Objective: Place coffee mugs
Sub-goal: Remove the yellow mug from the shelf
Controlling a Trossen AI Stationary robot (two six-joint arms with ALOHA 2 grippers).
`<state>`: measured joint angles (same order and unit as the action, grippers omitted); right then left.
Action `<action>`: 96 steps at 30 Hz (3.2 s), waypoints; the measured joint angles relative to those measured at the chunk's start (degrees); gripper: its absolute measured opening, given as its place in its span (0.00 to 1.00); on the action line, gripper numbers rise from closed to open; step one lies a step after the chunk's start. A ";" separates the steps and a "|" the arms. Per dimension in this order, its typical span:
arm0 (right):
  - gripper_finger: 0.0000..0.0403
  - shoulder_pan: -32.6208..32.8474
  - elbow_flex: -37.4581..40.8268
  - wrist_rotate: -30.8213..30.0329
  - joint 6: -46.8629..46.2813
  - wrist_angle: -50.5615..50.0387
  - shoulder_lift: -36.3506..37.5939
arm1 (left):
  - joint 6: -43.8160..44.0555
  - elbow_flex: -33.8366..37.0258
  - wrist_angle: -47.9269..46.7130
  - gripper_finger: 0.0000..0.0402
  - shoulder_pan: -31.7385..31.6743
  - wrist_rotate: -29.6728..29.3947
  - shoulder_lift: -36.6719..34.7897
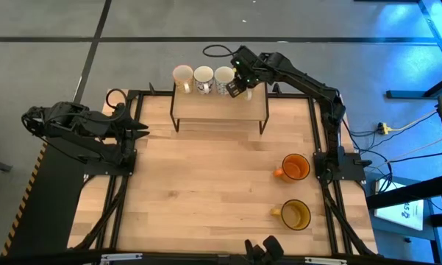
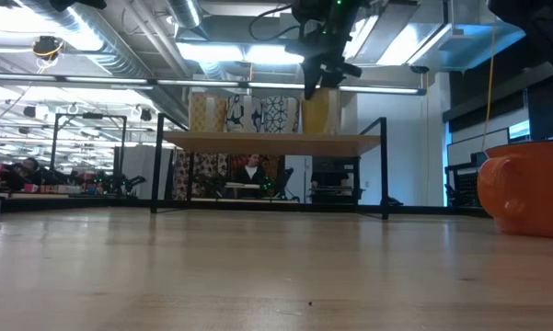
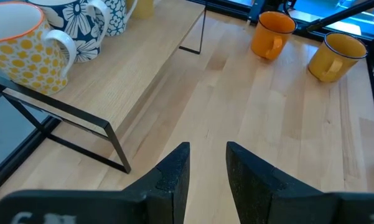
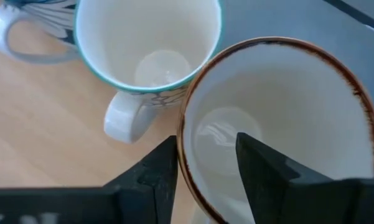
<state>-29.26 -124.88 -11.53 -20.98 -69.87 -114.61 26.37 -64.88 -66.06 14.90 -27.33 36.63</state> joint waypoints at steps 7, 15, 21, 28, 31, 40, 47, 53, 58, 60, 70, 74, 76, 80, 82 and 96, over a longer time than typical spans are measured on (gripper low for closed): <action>0.37 -0.02 0.00 -1.84 -0.23 1.72 0.00 | 0.02 0.00 0.00 0.25 0.01 0.00 -0.01; 0.37 0.00 0.02 -1.99 -0.23 3.97 0.00 | 0.04 0.00 0.00 0.25 0.02 -0.01 0.00; 0.37 0.40 0.07 -1.31 0.25 4.41 1.24 | 0.07 0.00 0.00 0.25 0.02 -0.02 -0.01; 0.37 0.35 0.04 1.00 2.39 3.29 3.22 | 0.07 0.00 0.01 0.25 0.01 -0.01 -0.01; 0.37 0.38 -0.07 -0.32 3.76 4.13 2.33 | 0.04 0.00 0.02 0.25 0.00 -0.02 -0.01; 0.34 0.35 0.03 -0.40 3.88 0.19 -0.80 | 0.07 0.00 0.02 0.25 0.01 -0.02 0.00; 0.06 0.41 0.04 -0.49 4.70 -0.84 -0.68 | 0.05 -0.02 0.02 0.25 0.00 -0.02 0.01; 0.03 3.24 0.13 -0.87 3.94 -2.71 1.34 | 0.07 -0.02 0.04 0.25 0.01 -0.02 0.01; 0.02 8.53 0.02 -0.45 0.36 -6.14 4.93 | 0.07 0.00 0.05 0.25 0.00 -0.02 0.00; 0.01 10.98 0.04 -0.37 -1.09 -7.90 5.60 | 0.07 -0.02 0.07 0.25 0.02 -0.02 -0.01; 0.01 20.51 0.04 0.03 -2.74 3.66 5.56 | 0.07 -0.01 0.07 0.25 0.01 -0.02 0.00; 0.01 22.36 0.04 -0.14 -2.43 10.62 4.56 | 0.07 -0.02 0.09 0.25 0.00 -0.02 0.01; 0.00 22.91 0.02 -0.38 -2.02 13.33 3.56 | 0.07 -0.01 0.10 0.25 0.01 -0.02 0.00; 0.00 22.91 0.04 -0.19 -0.55 19.47 1.65 | 0.04 -0.02 0.13 0.25 0.00 -0.02 -0.01; 0.00 22.91 0.04 0.50 0.18 21.80 0.64 | 0.04 -0.02 0.13 0.25 0.00 -0.02 0.02; 0.00 32.13 0.00 5.05 1.46 20.52 -7.85 | 0.02 -0.02 2.19 0.25 0.02 -0.03 0.15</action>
<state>2.87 -124.88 -6.48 -19.53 -49.34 -122.45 26.39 -64.90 -63.87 14.92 -27.36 36.78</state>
